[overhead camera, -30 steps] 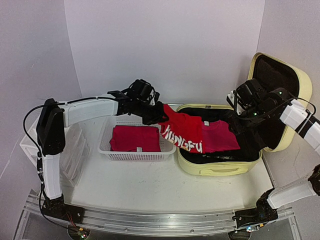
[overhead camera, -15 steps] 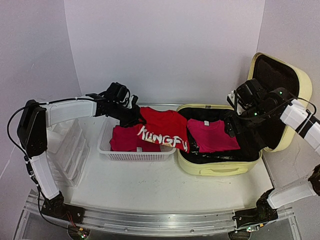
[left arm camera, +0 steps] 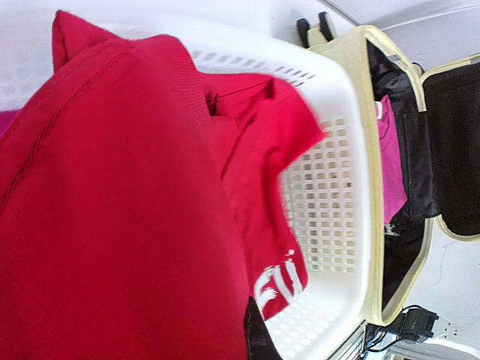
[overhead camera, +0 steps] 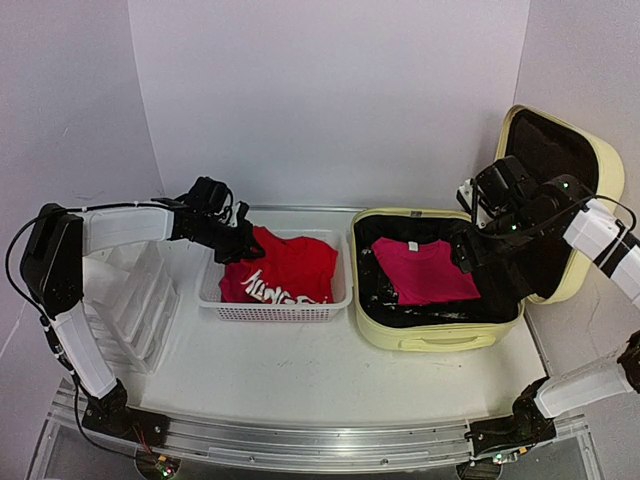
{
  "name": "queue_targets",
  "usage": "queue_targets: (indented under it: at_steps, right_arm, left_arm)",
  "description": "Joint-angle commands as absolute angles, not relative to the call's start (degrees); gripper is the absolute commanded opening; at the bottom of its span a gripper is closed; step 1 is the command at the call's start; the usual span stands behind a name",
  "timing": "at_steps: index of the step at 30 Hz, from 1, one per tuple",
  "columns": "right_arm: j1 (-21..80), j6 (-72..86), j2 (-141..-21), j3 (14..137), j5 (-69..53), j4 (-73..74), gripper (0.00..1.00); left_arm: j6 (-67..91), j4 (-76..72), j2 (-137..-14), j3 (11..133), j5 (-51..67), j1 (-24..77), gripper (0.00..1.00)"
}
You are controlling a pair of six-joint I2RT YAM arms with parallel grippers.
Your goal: Open, take out, and arrange the luggage
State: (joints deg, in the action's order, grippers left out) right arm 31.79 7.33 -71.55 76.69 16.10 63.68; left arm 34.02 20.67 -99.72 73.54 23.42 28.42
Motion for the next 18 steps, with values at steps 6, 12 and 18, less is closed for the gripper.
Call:
queue_targets:
  at_steps: [6,12,18]
  right_arm:
    - [31.7,7.6,-69.9,80.2,16.5,64.0,0.98]
    - [31.7,7.7,-71.0,80.5,15.8,64.1,0.98]
    - [31.7,7.9,-72.1,80.8,14.9,64.1,0.98]
  left_arm:
    - [32.4,16.2,-98.0,70.1,21.8,27.0,0.00]
    - [29.9,19.5,-96.6,68.9,17.6,27.0,0.00]
    - [26.4,23.8,-96.9,70.5,13.6,27.0,0.01]
